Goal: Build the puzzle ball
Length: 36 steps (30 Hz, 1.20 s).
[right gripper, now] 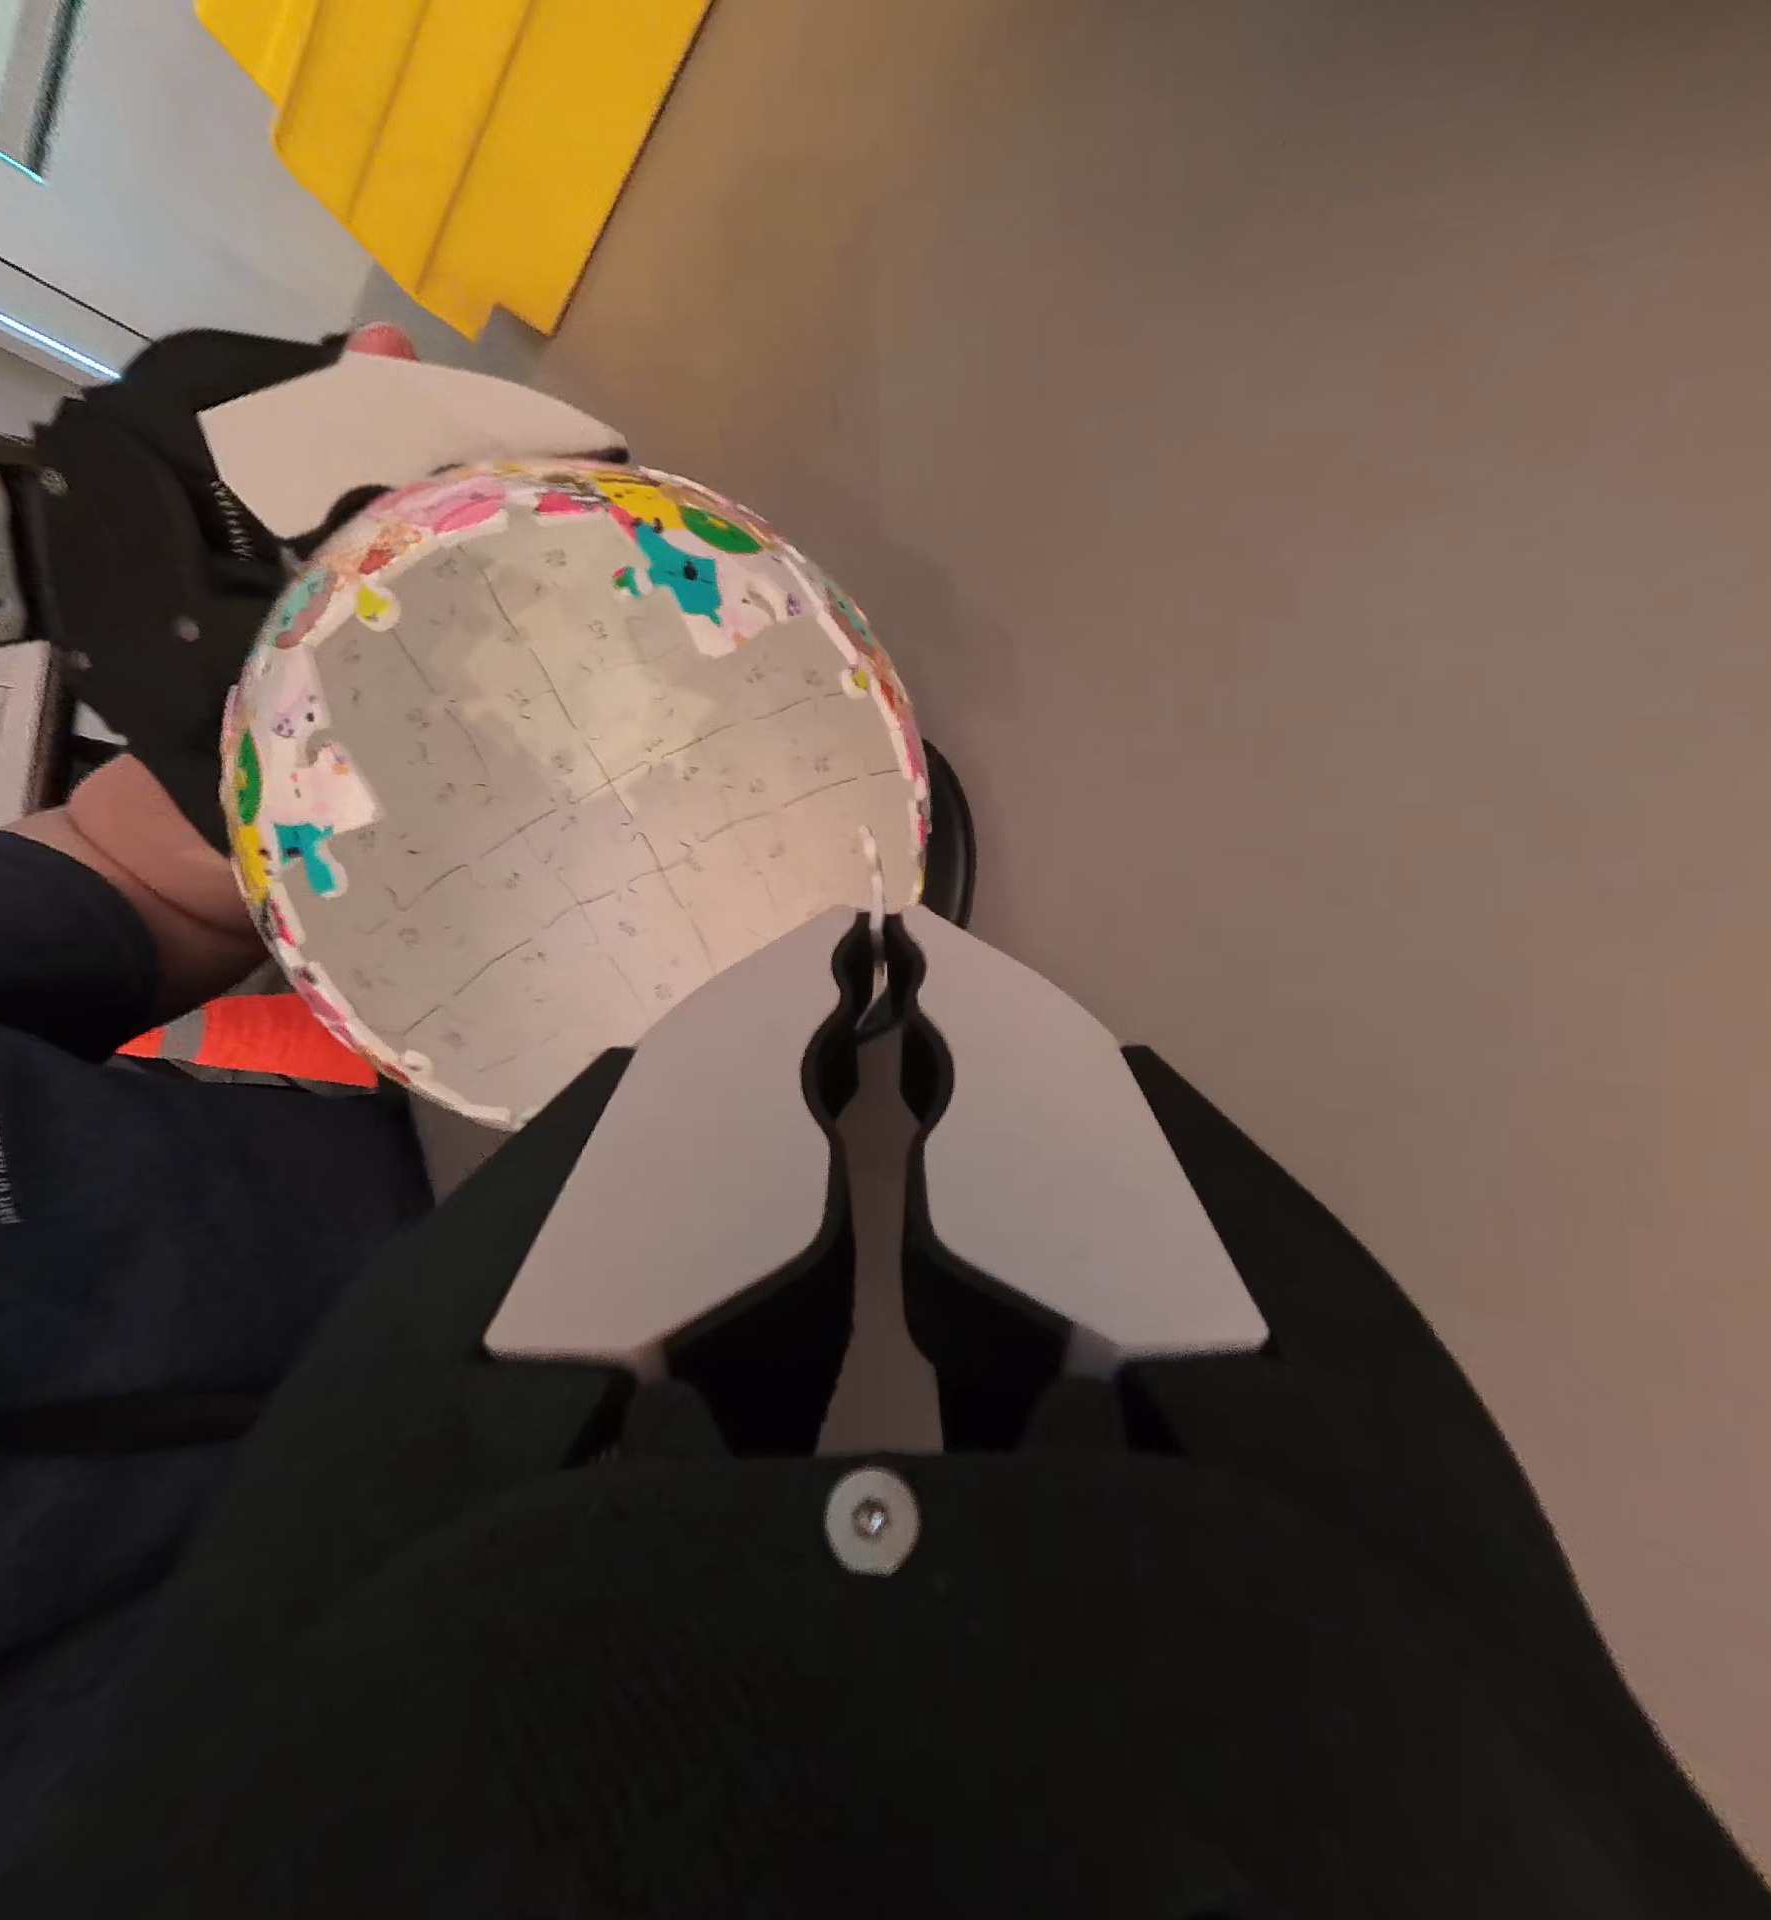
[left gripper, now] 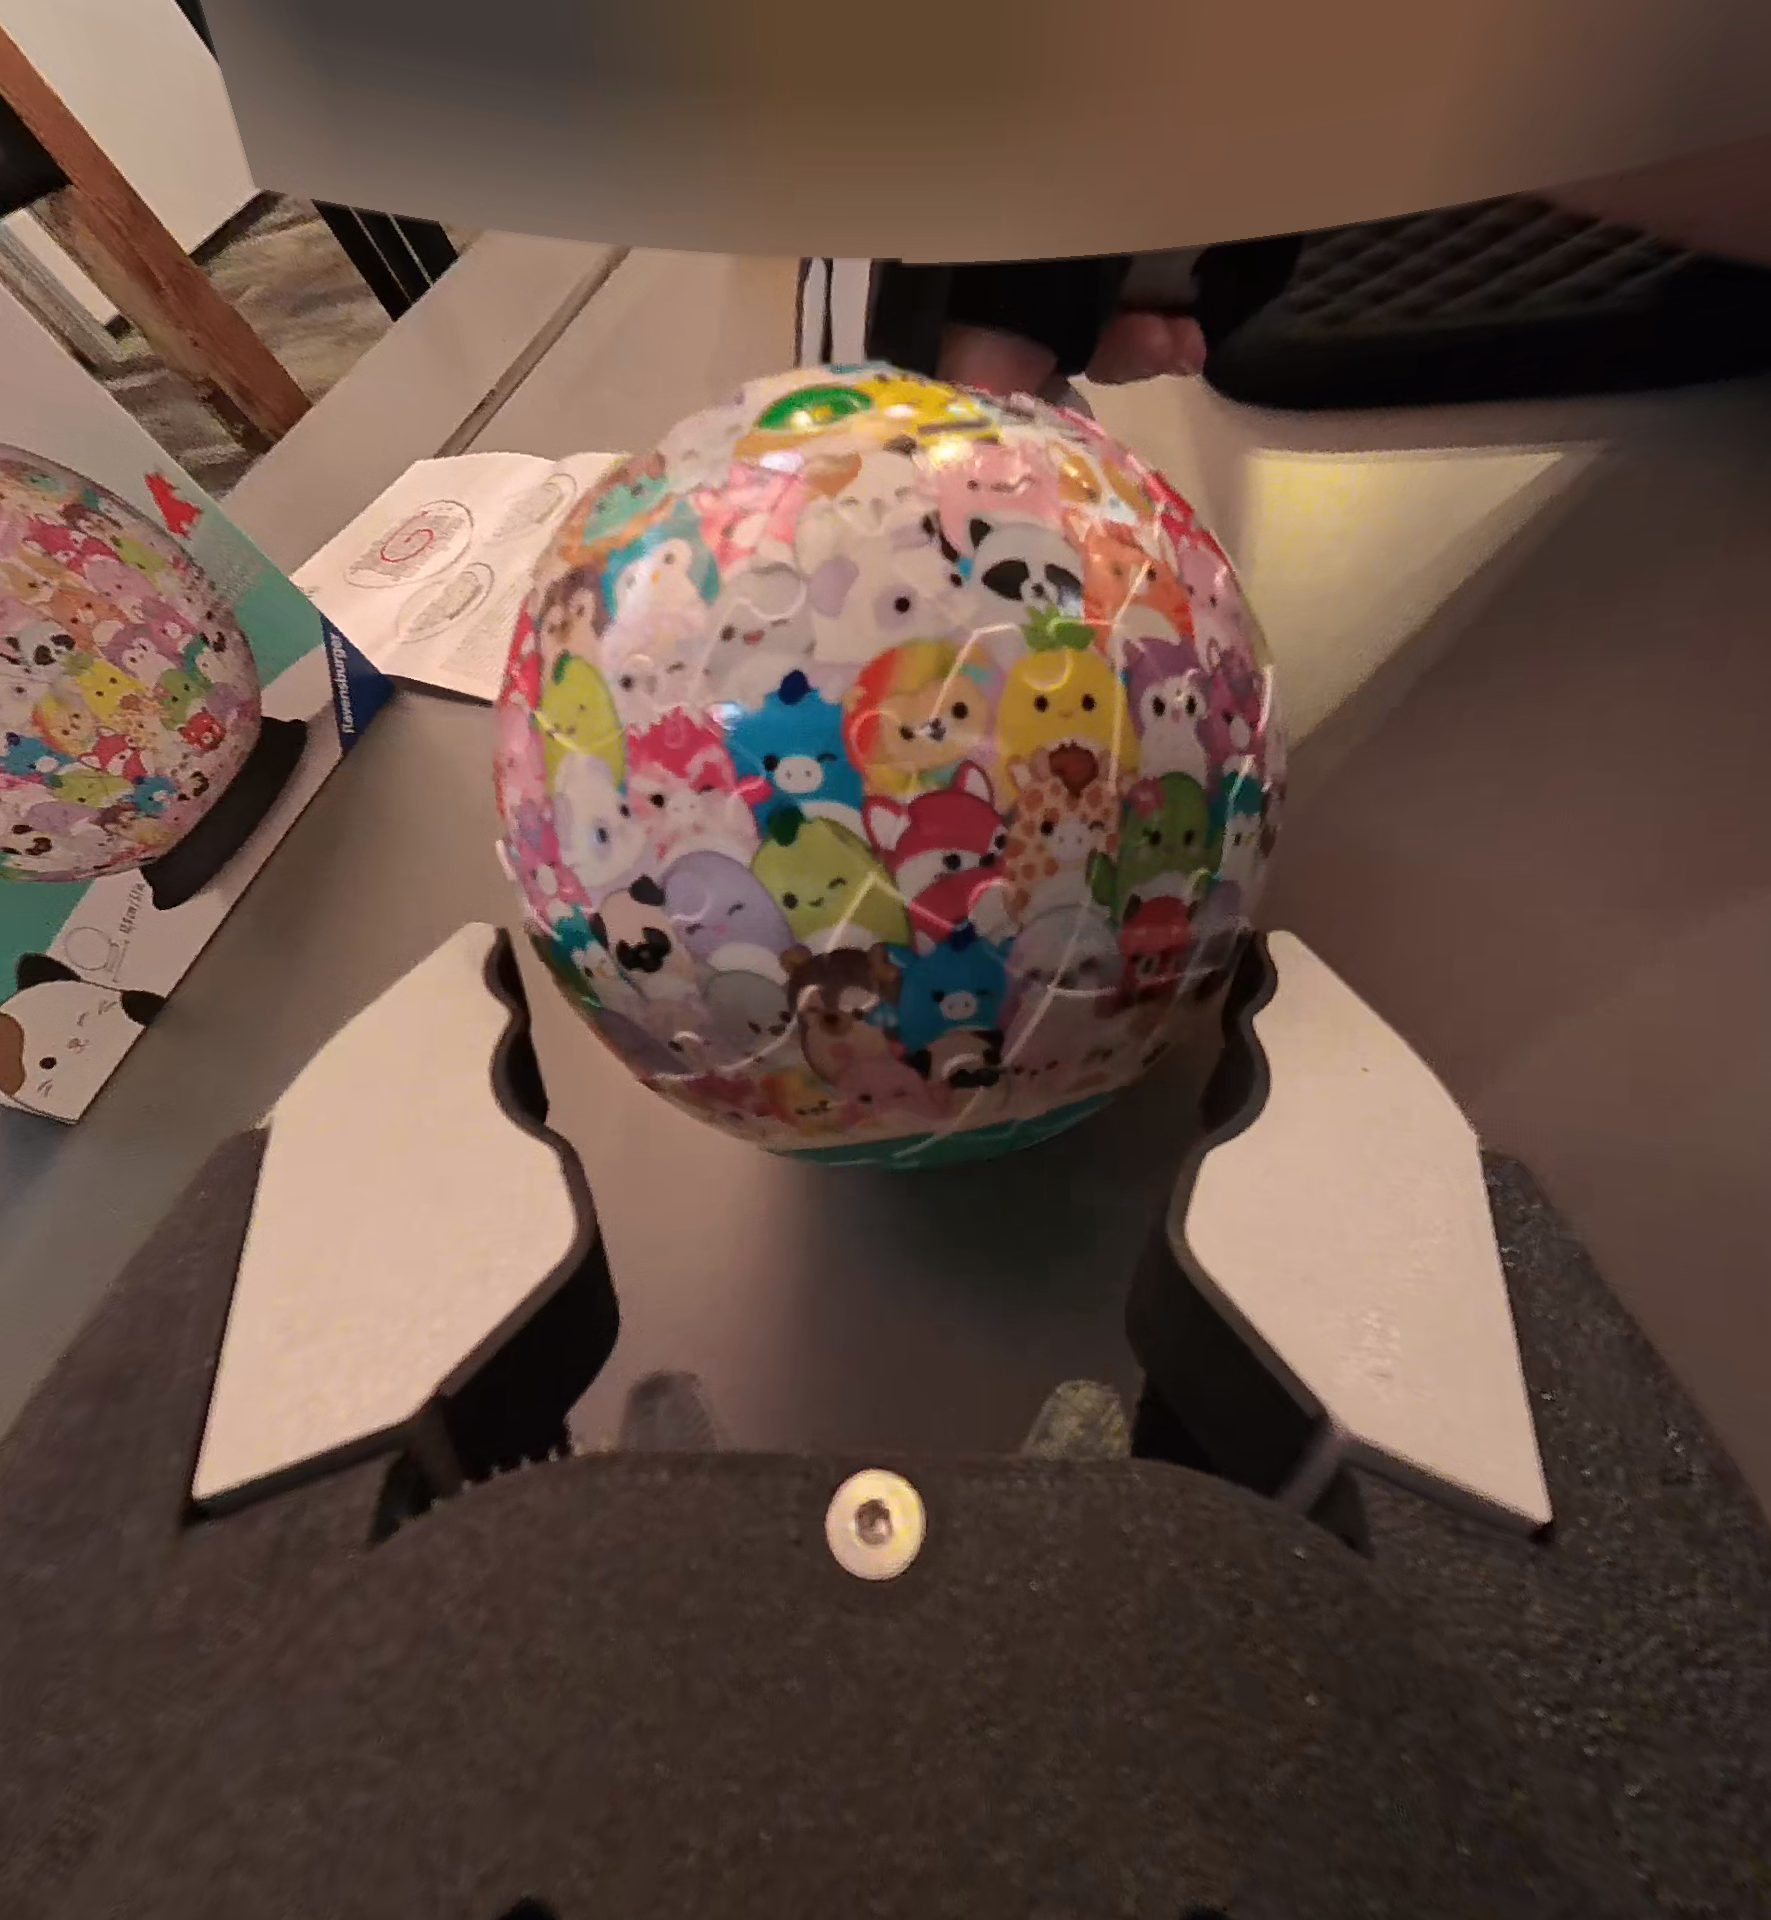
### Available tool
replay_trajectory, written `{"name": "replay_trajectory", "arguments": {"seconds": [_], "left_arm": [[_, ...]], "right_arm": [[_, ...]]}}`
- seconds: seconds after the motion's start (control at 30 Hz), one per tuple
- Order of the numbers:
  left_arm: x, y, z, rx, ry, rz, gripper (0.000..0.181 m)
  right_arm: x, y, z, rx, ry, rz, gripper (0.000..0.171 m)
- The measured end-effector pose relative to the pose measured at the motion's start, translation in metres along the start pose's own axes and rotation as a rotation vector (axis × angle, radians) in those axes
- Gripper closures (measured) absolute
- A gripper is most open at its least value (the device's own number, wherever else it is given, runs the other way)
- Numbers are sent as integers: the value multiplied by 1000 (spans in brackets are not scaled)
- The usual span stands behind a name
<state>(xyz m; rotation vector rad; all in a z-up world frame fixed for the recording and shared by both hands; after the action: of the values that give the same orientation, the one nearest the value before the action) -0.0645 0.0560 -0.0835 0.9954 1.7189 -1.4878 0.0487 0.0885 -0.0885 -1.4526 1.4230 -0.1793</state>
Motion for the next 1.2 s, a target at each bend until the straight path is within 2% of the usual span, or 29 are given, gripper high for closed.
{"name": "replay_trajectory", "arguments": {"seconds": [0.5,0.8,1.2], "left_arm": [[-6,-2,2,-37,17,1,60],[-10,-2,3,-42,7,13,61],[-14,-1,5,-53,12,22,62]], "right_arm": [[-2,3,-4,153,-72,-41,168],[1,13,-3,54,12,-47,168],[4,21,0,85,-5,-54,169]]}}
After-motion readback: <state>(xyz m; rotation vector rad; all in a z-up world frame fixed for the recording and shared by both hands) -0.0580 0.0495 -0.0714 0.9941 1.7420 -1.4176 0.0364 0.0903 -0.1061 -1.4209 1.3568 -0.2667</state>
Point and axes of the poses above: each gripper's, where its closed fingertips meet, y out along the fingers, x out of its underside, z = x × y across the jaws, the point moved 3 cm from there along -y, back along the fingers, and after that the axes turned 13 degrees about x, right-handed, at the moved point
